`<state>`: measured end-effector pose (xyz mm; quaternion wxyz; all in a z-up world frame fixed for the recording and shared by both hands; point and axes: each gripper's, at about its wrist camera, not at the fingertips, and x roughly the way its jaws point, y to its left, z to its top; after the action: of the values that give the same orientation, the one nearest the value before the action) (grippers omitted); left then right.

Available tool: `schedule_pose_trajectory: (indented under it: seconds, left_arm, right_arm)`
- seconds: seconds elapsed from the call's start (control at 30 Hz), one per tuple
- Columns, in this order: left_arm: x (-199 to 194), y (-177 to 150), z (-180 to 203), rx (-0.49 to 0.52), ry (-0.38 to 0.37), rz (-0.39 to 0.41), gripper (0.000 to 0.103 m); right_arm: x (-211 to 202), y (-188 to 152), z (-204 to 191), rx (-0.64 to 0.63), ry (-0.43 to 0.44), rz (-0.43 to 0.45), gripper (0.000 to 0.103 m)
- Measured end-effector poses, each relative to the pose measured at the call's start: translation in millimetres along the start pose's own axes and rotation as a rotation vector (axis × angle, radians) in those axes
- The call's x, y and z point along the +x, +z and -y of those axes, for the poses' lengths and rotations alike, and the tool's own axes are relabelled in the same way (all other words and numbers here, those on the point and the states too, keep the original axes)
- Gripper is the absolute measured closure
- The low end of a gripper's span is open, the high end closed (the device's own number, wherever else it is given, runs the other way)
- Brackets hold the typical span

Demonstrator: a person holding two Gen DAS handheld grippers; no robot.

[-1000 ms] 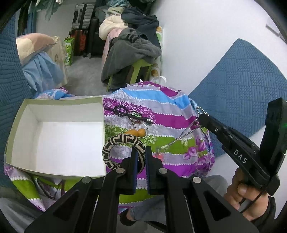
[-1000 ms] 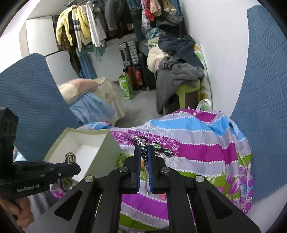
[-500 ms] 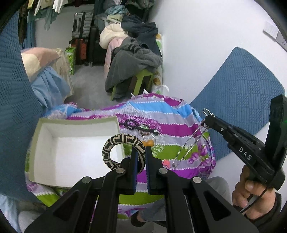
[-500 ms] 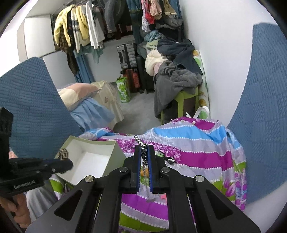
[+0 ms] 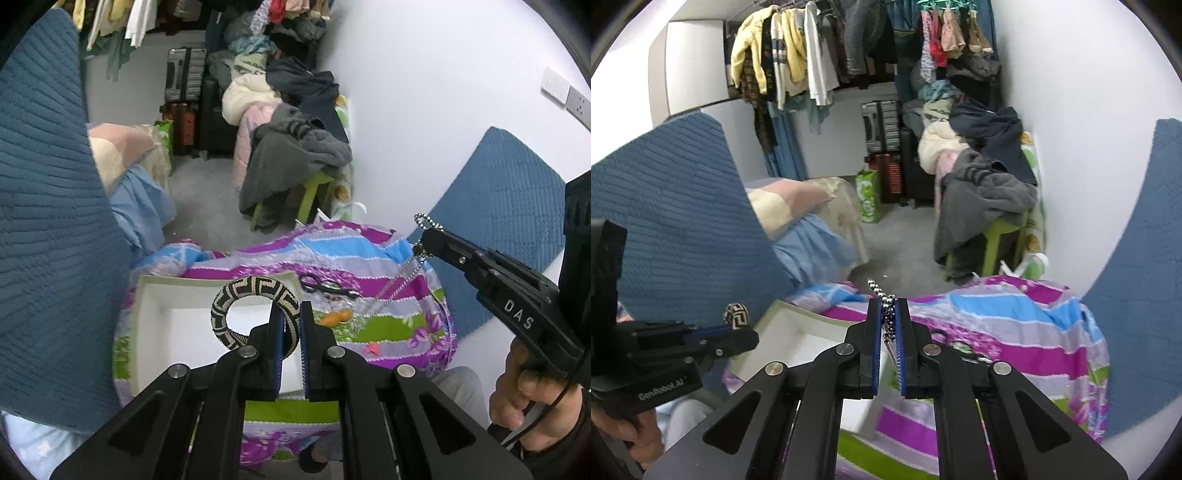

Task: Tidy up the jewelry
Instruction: 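Carry the bangle and chain over the white box and open both tools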

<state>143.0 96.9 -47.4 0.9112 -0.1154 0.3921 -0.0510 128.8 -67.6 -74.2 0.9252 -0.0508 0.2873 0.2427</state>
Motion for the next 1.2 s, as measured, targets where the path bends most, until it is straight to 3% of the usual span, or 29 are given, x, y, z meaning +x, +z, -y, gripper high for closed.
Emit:
schedule_pose_trajectory:
  seconds: [0.3, 0.83, 1.07, 1.2]
  left_arm:
    - [-5.2, -2.3, -51.4, -0.019, 0.03, -0.003, 0.096]
    - [77.3, -51.5, -105.0, -0.049, 0.04, -0.152, 0.096]
    - [106.8, -72.3, -118.7, -0.076, 0.042, -0.221, 0.096]
    - [106.5, -77.3, -117.2, -0.07, 0.031, -0.214, 0.095]
  right_arm:
    - [12.1, 13.0, -47.9, -0.026, 0.069, 0.011, 0.098]
    - [124.8, -88.5, -61.0, -0.028, 0.047, -0.279, 0.098]
    - [148.0, -115.8, -56.9, -0.023, 0.05, -0.36, 0.097]
    - [150.6, -117.5, -53.3, -0.007, 0.066, -0.379, 0.096]
